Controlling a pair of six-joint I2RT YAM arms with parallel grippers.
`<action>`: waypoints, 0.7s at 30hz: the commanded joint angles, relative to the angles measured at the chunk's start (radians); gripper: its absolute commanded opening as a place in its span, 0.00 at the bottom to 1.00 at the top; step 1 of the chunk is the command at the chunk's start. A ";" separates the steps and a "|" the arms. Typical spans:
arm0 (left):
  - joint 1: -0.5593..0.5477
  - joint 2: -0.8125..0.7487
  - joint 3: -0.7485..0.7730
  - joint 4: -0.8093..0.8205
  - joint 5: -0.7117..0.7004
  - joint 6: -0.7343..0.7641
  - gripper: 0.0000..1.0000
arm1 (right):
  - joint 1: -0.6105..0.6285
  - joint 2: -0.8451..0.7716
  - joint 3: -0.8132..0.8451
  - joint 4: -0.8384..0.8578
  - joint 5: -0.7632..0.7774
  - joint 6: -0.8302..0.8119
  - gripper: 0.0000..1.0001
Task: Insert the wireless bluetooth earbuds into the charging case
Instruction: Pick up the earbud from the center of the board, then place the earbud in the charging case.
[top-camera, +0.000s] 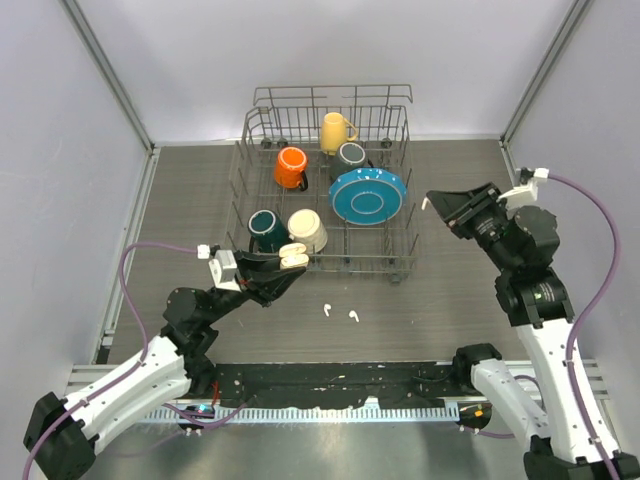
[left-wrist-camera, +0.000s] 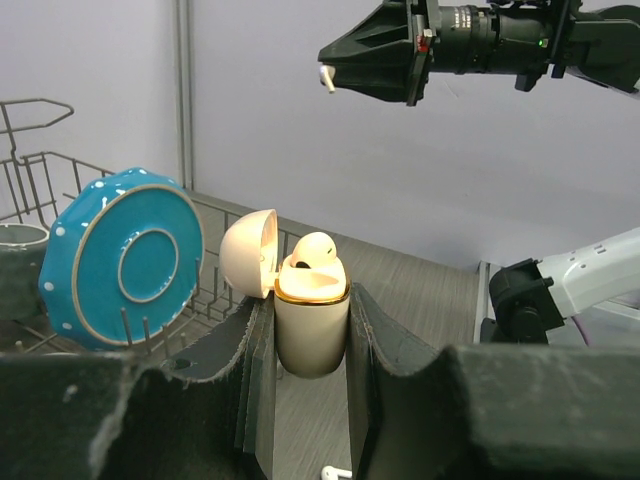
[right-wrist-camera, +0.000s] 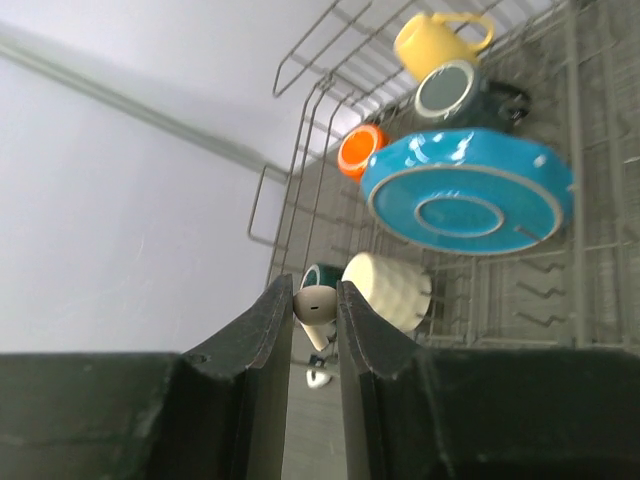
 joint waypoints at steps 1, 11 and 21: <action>0.001 0.004 0.013 0.074 -0.001 0.000 0.00 | 0.146 0.025 0.037 0.081 0.129 0.006 0.03; 0.000 0.029 0.017 0.093 0.003 0.010 0.00 | 0.744 0.187 0.070 0.227 0.624 -0.100 0.01; 0.000 0.046 0.013 0.111 -0.028 0.022 0.00 | 1.015 0.301 0.068 0.460 0.886 -0.216 0.01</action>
